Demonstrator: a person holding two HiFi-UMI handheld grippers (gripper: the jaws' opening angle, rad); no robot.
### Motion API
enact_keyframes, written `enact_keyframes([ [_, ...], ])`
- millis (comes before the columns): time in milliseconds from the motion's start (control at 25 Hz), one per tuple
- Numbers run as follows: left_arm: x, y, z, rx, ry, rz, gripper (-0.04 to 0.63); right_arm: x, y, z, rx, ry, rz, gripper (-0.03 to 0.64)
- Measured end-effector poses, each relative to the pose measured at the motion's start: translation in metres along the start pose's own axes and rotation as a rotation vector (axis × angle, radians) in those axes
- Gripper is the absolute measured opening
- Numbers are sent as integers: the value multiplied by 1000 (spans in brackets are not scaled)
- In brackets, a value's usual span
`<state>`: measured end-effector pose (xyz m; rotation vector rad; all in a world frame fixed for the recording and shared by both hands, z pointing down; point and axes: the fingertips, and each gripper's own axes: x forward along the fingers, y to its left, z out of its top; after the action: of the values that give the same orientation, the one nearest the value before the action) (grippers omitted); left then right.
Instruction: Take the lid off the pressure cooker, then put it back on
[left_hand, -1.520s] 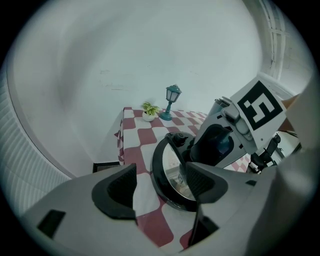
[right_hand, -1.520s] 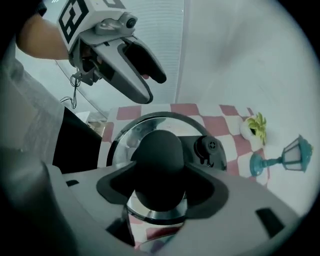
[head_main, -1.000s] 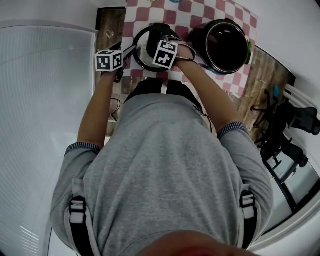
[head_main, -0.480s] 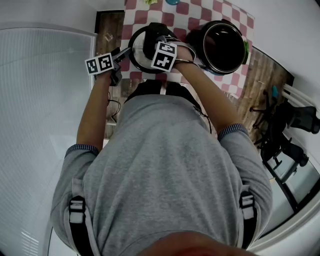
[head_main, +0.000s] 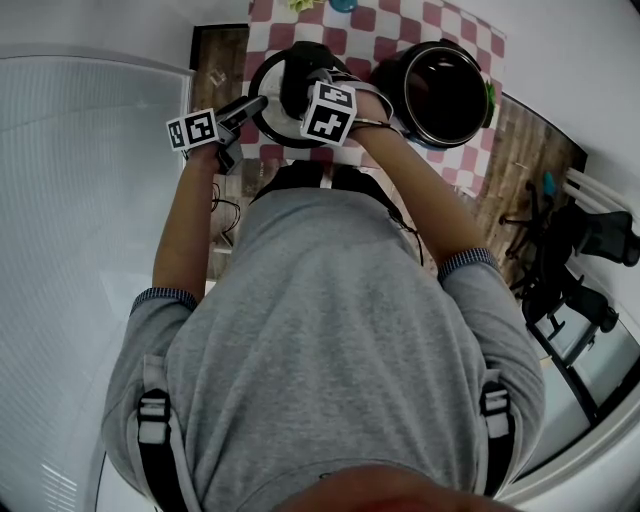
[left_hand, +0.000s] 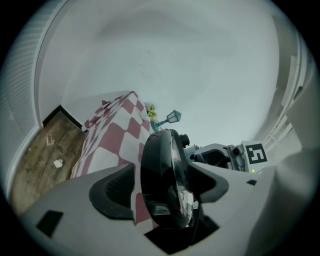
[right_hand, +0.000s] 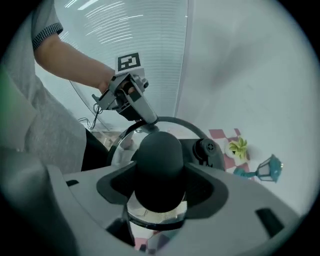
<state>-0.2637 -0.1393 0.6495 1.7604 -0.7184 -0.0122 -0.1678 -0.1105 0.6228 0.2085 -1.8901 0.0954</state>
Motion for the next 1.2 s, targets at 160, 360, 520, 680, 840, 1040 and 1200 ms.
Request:
enact_keyframes([
  [160, -3, -18, 4, -10, 2, -75, 345, -16, 0, 8, -9, -8, -4, 293],
  [360, -11, -51, 24, 36, -37, -124, 345, -45, -3, 17, -14, -22, -7, 293],
  [520, -11, -80, 42, 89, -55, -153, 345, -74, -14, 22, -18, -30, -29, 293],
  [680, -5, -111, 56, 209, -52, -155, 345, -103, -24, 22, -7, -39, -47, 293],
  [840, 7, -139, 62, 309, -33, -153, 345, -127, -32, 12, 14, -37, -58, 293],
  [1040, 27, -171, 62, 350, 6, -188, 345, -158, -39, -7, 52, -24, -71, 293],
  [1200, 51, -196, 59, 378, 21, -226, 345, -178, -43, -34, 72, 0, -94, 293],
])
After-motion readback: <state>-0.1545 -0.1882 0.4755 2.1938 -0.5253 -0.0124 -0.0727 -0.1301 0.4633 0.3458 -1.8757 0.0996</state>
